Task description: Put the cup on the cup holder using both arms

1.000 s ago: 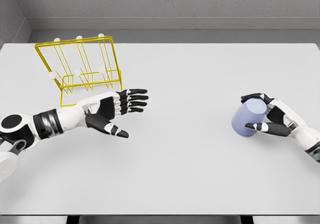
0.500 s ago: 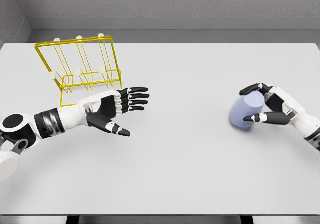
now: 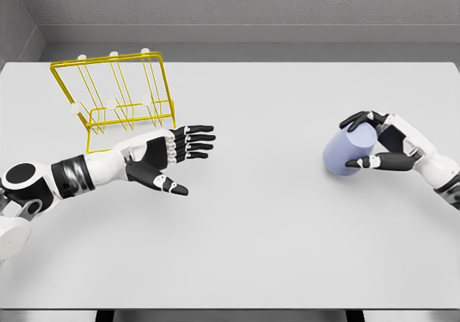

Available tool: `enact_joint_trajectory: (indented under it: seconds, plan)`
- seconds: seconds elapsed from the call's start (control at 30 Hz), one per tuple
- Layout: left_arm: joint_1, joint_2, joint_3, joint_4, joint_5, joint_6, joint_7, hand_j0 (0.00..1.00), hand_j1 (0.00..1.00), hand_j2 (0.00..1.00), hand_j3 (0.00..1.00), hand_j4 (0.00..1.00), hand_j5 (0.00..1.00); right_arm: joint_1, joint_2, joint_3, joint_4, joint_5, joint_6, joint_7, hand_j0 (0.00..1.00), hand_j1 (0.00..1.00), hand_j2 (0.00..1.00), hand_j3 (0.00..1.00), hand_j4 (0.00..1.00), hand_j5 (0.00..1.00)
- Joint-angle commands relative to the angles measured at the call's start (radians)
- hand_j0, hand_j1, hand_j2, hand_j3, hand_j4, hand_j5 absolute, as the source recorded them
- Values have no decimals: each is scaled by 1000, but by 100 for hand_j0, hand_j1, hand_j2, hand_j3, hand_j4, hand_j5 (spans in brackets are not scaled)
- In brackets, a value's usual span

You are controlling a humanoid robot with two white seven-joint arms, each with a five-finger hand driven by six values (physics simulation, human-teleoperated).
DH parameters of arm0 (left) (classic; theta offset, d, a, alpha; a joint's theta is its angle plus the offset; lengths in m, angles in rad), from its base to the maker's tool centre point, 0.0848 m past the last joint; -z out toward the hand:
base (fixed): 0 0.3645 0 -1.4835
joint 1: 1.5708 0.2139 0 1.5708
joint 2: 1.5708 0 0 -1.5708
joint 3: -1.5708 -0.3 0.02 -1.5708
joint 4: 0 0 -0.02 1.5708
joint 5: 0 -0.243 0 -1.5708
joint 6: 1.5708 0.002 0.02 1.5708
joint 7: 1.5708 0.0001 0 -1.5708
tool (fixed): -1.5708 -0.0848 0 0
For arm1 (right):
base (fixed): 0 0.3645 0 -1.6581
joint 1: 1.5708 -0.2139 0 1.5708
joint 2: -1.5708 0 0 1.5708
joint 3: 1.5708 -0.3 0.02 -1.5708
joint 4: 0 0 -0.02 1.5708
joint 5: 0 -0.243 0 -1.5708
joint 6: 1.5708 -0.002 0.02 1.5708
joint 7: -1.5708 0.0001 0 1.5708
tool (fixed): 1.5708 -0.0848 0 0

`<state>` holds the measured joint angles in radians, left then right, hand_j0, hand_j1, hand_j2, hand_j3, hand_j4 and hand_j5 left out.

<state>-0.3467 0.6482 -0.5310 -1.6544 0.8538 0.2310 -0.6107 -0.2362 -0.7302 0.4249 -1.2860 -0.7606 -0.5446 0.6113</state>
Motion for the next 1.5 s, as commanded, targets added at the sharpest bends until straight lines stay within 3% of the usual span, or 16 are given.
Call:
enact_joint_trajectory:
  seconds: [0.0, 0.13, 0.33, 0.63, 0.83, 1.47]
  plan:
    - [0, 1, 2, 1, 5, 2, 0, 100, 100, 100, 100, 100, 100, 0, 3, 3, -24, -8, 2, 0, 41, 41, 41, 41, 41, 41]
    - [2, 2, 2, -1, 7, 1, 0, 100, 100, 100, 100, 100, 100, -12, 20, 14, -84, -8, 26, 0, 41, 41, 41, 41, 41, 41]
    - [6, 7, 2, -1, 7, 1, 0, 100, 100, 100, 100, 100, 100, -40, 28, 86, -113, -6, 25, 0, 41, 41, 41, 41, 41, 41]
    - [6, 2, 0, -1, 5, 5, 0, 100, 100, 100, 100, 100, 100, -103, 81, 192, -115, -5, 25, 0, 41, 41, 41, 41, 41, 41]
    - [17, 16, 49, 10, -42, 5, 0, 100, 100, 100, 100, 100, 100, -107, 109, 209, -116, 1, 25, 0, 41, 41, 41, 41, 41, 41]
    - [12, 4, 51, 18, -53, 4, 0, 100, 100, 100, 100, 100, 100, -130, 218, 255, -52, 66, 26, 0, 41, 41, 41, 41, 41, 41]
